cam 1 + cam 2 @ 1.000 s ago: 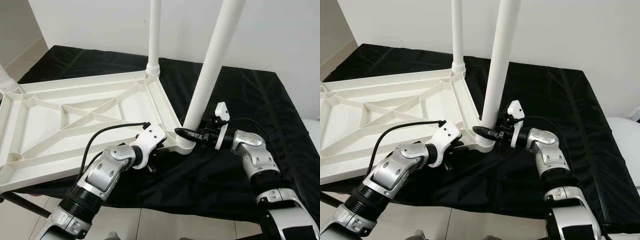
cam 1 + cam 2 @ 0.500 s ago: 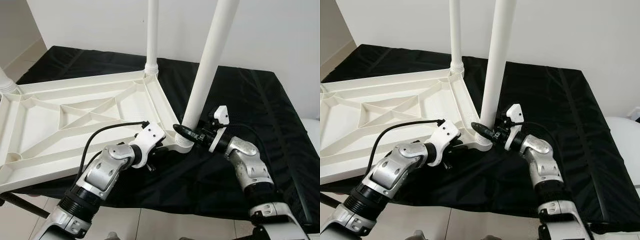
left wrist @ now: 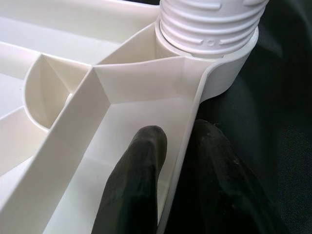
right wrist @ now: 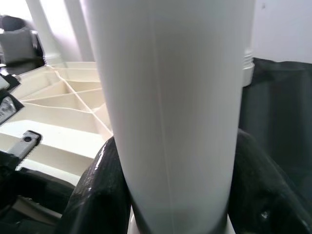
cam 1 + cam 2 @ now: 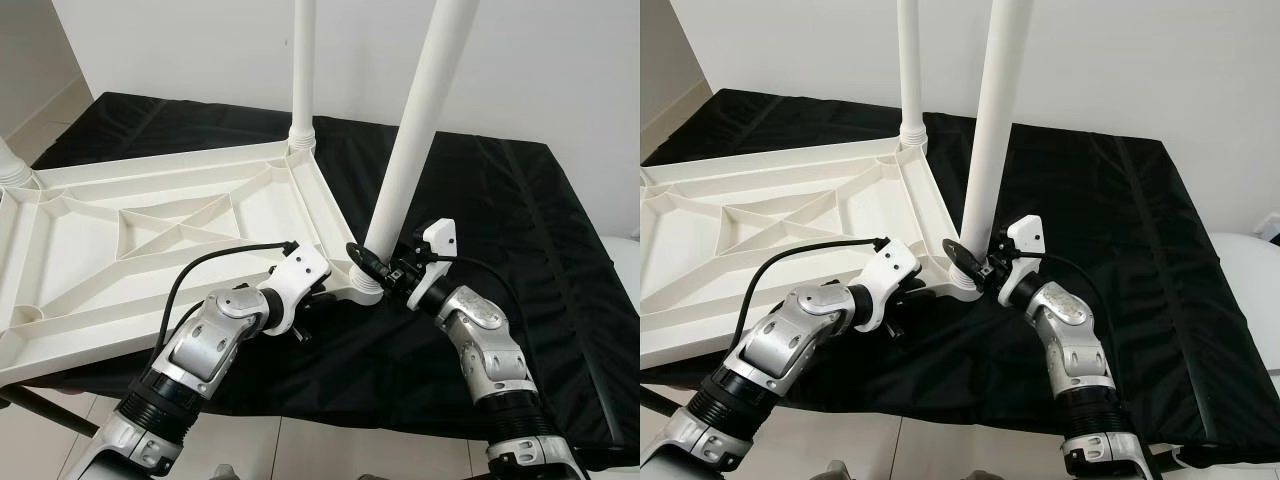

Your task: Building children table

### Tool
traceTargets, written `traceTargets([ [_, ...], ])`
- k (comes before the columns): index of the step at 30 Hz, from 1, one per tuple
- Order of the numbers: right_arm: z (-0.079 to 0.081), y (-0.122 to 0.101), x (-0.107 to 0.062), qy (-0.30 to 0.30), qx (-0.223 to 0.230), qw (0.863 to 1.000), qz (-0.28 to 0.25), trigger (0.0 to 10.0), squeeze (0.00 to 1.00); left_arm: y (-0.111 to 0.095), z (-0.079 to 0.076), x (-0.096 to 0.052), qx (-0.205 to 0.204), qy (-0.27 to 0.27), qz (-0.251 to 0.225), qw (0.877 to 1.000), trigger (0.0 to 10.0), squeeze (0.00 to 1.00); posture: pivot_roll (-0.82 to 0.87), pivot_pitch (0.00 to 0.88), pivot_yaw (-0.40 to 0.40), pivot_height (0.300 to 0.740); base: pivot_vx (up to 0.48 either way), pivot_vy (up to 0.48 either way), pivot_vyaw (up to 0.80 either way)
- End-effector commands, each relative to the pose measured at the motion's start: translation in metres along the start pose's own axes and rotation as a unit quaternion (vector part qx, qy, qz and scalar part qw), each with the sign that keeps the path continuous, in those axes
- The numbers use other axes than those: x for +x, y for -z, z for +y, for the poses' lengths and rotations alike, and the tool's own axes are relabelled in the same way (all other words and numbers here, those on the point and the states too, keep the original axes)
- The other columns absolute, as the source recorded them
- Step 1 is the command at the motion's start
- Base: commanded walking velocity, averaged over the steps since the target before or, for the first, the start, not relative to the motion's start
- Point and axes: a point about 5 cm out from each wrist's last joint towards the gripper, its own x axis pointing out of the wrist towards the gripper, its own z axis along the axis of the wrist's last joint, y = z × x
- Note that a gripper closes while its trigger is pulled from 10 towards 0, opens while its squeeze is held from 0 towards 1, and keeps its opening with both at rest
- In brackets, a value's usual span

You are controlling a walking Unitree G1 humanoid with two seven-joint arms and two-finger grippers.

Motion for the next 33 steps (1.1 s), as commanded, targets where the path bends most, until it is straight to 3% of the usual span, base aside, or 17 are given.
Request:
traceTargets([
  [1, 0.008, -0.003, 0.004, 0.023, 0.01, 1.0, -0.011, 0.0, 0.0, -0.001, -0.007, 0.003, 0.007, 0.021, -0.005, 1.0, 10.0, 0.0, 0.02, 0.0, -0.036, 0.74, 0.0, 0.0, 0.0],
  [15, 0.022, -0.001, 0.005, 0.137, 0.006, 0.991, -0.002, 0.0, 0.0, -0.001, -0.007, 0.002, 0.005, 0.02, -0.004, 1.0, 10.0, 0.0, 0.02, 0.007, -0.038, 0.74, 0.0, 0.0, 0.0],
  [21, 0.034, 0.002, 0.008, 0.216, 0.006, 0.976, 0.016, 0.0, 0.0, -0.001, -0.006, 0.0, 0.004, 0.018, -0.003, 1.0, 10.0, 0.0, 0.03, 0.013, -0.035, 0.74, 0.0, 0.0, 0.0],
  [32, 0.039, 0.005, 0.008, 0.234, 0.005, 0.972, 0.029, 0.0, 0.0, -0.001, -0.005, 0.0, 0.004, 0.018, -0.003, 1.0, 10.0, 0.0, 0.03, 0.019, -0.033, 0.74, 0.0, 0.0, 0.0],
  [33, 0.039, 0.005, 0.009, 0.232, 0.007, 0.972, 0.028, 5.5, 0.0, -0.001, -0.005, 0.0, 0.004, 0.018, -0.003, 1.0, 10.0, 0.0, 0.03, 0.019, -0.032, 0.74, 0.0, 0.0, 0.0],
])
